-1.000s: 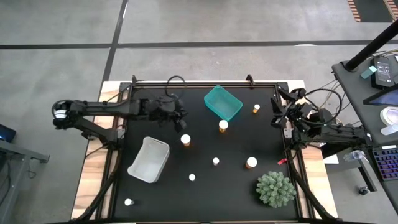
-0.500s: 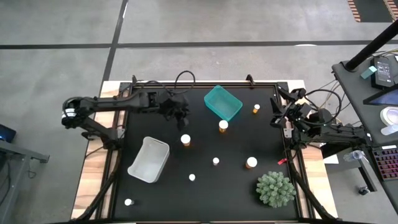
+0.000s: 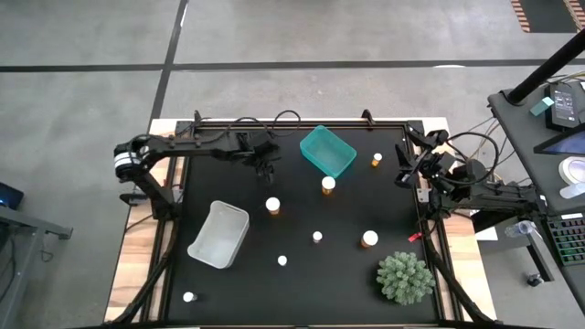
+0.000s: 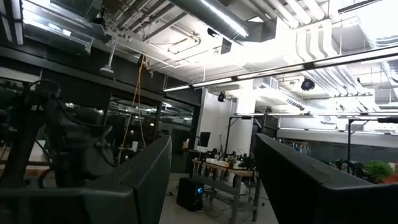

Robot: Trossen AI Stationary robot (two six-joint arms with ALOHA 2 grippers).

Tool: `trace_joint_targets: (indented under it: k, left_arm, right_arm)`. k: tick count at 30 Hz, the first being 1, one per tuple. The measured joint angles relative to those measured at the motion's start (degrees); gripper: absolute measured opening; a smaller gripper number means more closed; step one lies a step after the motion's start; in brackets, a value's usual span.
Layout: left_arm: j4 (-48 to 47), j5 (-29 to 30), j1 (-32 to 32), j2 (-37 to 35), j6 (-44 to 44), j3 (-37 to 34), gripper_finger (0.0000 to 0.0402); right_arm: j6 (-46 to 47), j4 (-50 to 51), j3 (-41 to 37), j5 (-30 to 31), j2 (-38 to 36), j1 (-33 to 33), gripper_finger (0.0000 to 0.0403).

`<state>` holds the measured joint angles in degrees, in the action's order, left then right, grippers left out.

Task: Pick and place medicine bottles into bin by pill shape (circle, oval)
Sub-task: Put the top blue tablet bottle into the gray bin

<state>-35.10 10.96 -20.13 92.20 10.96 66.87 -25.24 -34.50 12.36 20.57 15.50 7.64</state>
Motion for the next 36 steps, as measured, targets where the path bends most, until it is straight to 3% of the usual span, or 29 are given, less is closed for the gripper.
trace_joint_targets:
  k: [8,36]
  left_arm:
    - [-1.25,-1.77,-4.62,2.35,-0.13,-0.70,0.0212]
    - [-1.41,-2.25,-5.76,3.54,-0.31,-0.96,0.0212]
  right_arm:
    - [-0.41,-0.02,0.00,0.00,0.07,0.00,0.0219]
    - [-1.37,-0.02,-0.02,0.01,0.07,0.00,0.0219]
